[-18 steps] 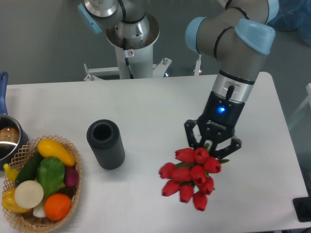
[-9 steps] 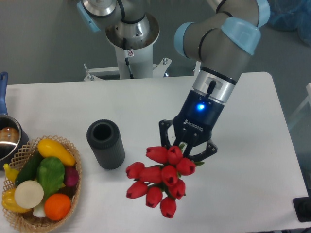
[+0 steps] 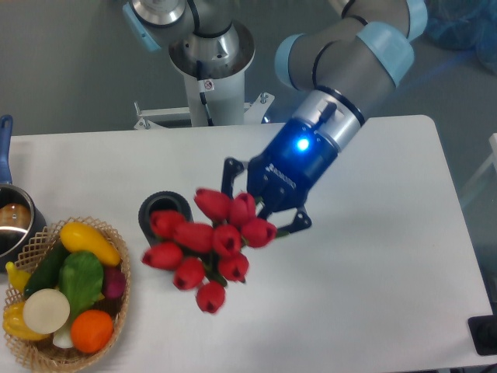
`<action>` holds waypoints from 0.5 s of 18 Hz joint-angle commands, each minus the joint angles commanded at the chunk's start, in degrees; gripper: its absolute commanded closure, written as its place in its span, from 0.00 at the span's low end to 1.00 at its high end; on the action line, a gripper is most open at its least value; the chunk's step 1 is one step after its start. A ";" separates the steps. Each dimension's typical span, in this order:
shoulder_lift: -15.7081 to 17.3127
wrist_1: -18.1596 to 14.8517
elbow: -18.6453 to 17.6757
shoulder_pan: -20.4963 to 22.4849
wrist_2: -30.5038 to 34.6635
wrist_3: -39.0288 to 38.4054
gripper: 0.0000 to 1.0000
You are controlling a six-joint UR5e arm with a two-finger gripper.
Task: Insert the flowers into the vase
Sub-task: 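Carry the tulips toward the black vase, raising them above it, then align the tulip stems over the vase opening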
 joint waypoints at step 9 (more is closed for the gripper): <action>9.59 0.00 -11.78 2.64 -12.41 1.49 0.87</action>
